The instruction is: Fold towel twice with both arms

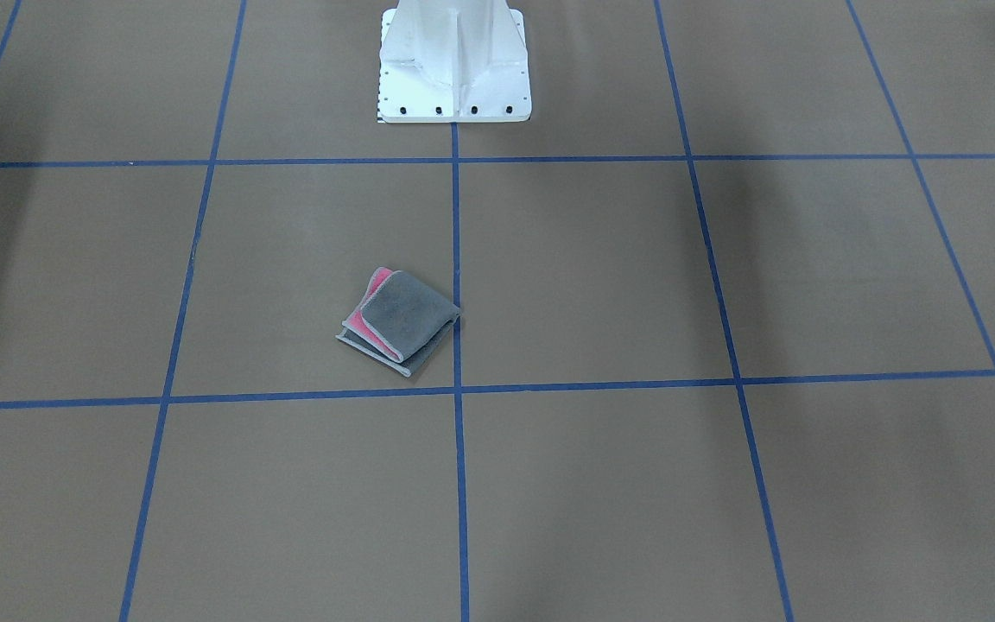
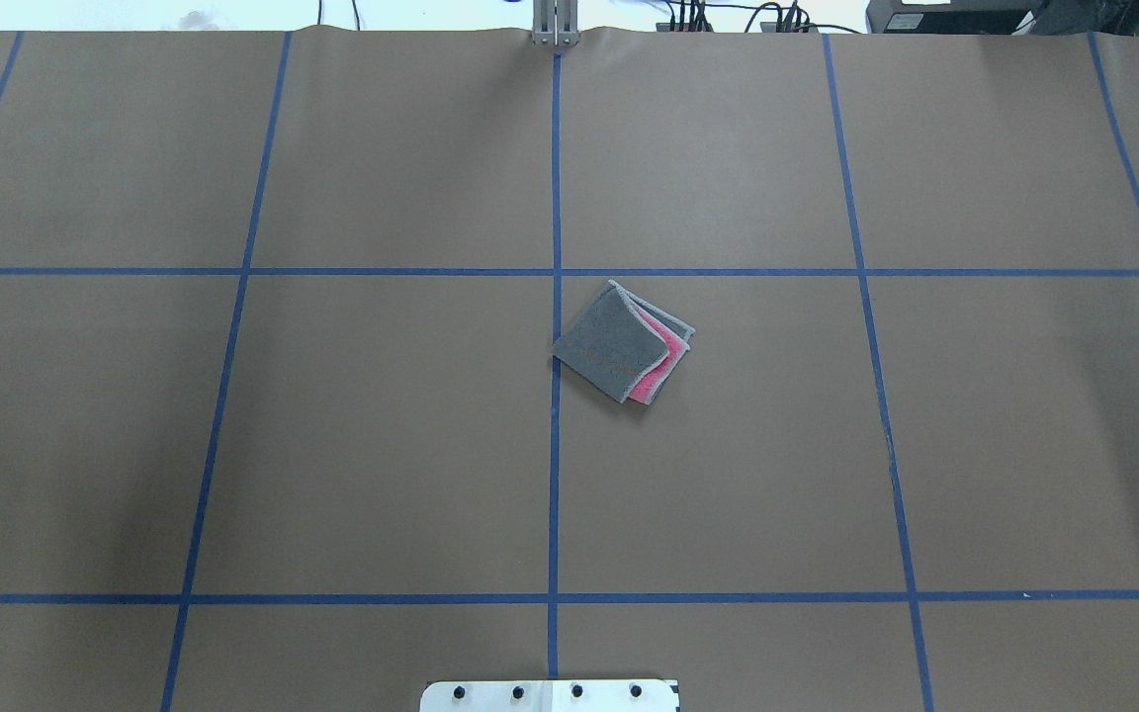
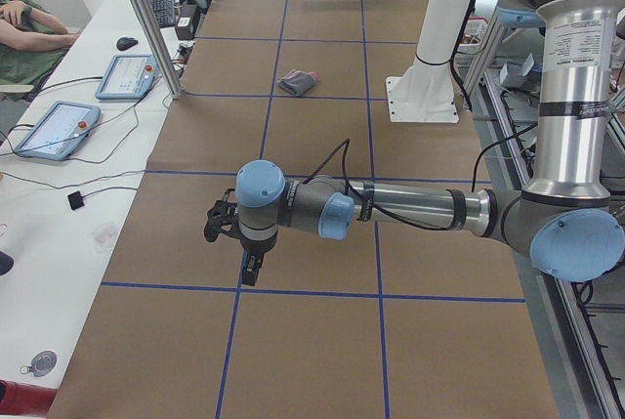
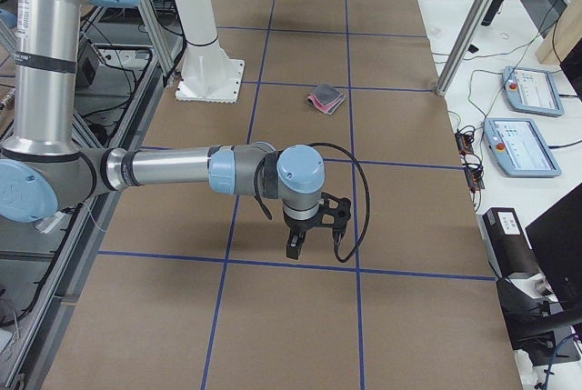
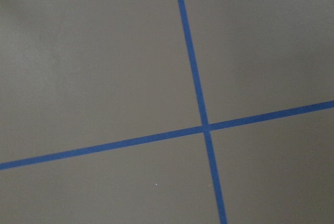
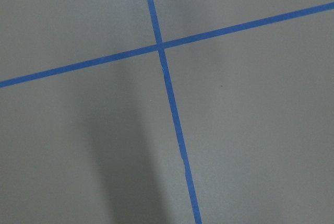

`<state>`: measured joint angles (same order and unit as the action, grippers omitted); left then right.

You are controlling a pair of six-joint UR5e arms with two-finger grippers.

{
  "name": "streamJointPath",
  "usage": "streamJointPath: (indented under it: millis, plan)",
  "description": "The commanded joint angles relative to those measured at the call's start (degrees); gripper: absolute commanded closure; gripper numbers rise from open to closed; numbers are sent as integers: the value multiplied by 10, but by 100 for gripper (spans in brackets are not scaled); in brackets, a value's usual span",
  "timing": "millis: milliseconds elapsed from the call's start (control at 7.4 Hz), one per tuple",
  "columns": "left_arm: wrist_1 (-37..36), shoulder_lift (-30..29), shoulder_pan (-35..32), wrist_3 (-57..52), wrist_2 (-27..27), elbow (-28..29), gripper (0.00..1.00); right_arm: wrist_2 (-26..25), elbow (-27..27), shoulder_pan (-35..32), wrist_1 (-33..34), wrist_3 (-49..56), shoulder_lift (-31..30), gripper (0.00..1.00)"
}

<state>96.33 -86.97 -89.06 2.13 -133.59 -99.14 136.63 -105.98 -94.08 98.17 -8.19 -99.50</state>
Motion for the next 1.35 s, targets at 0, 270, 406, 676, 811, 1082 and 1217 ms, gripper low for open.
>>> streamJointPath:
  millis: [0, 270, 406, 676, 811, 1082, 1217]
  plan:
    - [-40, 33, 1, 3, -4, -53, 1, 0, -3, -2, -2, 5, -5, 0]
    - [-37, 32, 3, 2, -4, -43, 1, -7, -3, -2, -3, 11, -16, 0]
    - [-36, 31, 3, 2, -4, -42, 1, -36, -6, -2, -4, 12, -11, 0]
    - [-36, 28, 4, 2, -4, -43, 1, -40, -4, 0, -8, 13, -10, 0]
    - [-36, 28, 4, 2, -4, -42, 1, -38, -2, 8, -14, 14, -10, 0]
    - [-36, 28, 7, 2, -3, -41, 1, -36, 9, 22, -15, 12, -11, 0]
    - [-36, 28, 7, 2, -3, -42, 1, -36, 10, 28, -15, 11, -11, 0]
